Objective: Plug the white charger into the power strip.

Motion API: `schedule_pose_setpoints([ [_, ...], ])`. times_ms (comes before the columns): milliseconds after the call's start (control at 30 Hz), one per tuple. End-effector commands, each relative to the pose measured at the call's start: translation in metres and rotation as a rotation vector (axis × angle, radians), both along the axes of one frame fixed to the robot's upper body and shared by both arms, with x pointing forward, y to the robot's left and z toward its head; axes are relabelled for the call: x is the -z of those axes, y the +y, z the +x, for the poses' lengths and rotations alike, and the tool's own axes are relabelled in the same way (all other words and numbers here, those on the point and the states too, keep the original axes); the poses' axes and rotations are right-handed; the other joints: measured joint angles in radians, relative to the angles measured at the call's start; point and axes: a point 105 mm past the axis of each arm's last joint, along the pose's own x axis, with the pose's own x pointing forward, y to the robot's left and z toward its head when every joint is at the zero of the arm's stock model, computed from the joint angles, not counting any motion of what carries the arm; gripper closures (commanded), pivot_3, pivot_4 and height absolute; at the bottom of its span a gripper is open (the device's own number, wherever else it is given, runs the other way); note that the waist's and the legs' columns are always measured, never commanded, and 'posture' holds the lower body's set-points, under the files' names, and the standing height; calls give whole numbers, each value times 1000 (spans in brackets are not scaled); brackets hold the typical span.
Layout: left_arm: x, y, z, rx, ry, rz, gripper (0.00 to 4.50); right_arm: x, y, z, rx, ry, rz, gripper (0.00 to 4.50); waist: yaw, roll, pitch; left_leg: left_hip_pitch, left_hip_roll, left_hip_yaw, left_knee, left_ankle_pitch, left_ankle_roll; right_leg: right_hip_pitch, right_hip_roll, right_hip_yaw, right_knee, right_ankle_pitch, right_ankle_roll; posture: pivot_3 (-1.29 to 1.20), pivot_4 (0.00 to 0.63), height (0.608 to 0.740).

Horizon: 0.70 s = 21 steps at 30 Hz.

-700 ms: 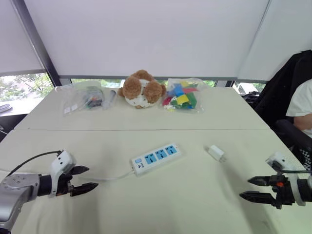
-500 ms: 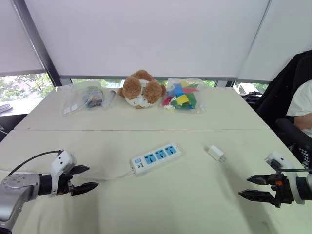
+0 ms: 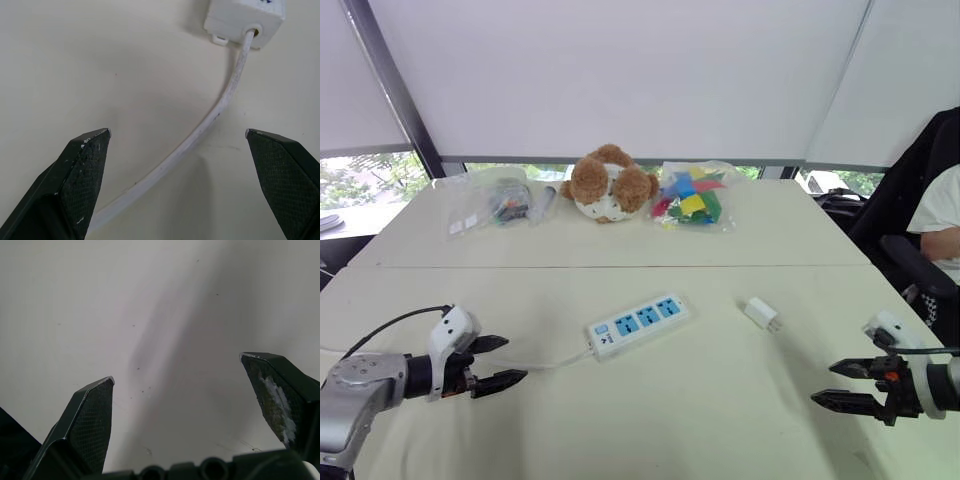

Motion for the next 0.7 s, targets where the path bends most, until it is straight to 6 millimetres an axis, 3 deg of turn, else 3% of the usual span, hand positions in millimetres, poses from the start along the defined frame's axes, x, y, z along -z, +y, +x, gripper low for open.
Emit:
schedule_pose_setpoints([
  [33, -10, -2, 2, 26, -32, 9, 25, -5, 3, 1, -14, -36, -2, 78, 0, 0, 0, 0, 0, 0, 0, 0, 0, 0, 0, 0, 0, 0, 0, 0, 150, 739],
  [200, -18, -13, 8, 78, -56, -1, 25, -7, -1, 0, 0, -50, -2, 78, 2, 0, 0, 0, 0, 0, 1, 0, 0, 0, 0, 0, 1, 1, 1, 0, 150, 739],
  [300, -25, -27, 12, 148, -78, -9, 25, -19, 5, 2, -6, -84, 54, 78, 4, 0, 0, 0, 0, 0, 3, 0, 0, 1, 0, 0, 2, 1, 1, 0, 150, 739],
  [500, -27, -63, 29, 305, -153, -44, 25, -67, 59, 7, -151, -183, 281, 78, -1, 1, 0, 1, 0, -1, 4, 1, -1, 2, 1, 0, 3, 3, 3, 0, 150, 739],
  [700, -9, -86, 44, 349, -204, -77, 25, -64, 91, -2, -228, -160, 298, 78, 6, 0, -1, 1, 0, -3, 4, 1, -1, 3, 2, 0, 4, 5, 7, 0, 150, 739],
])
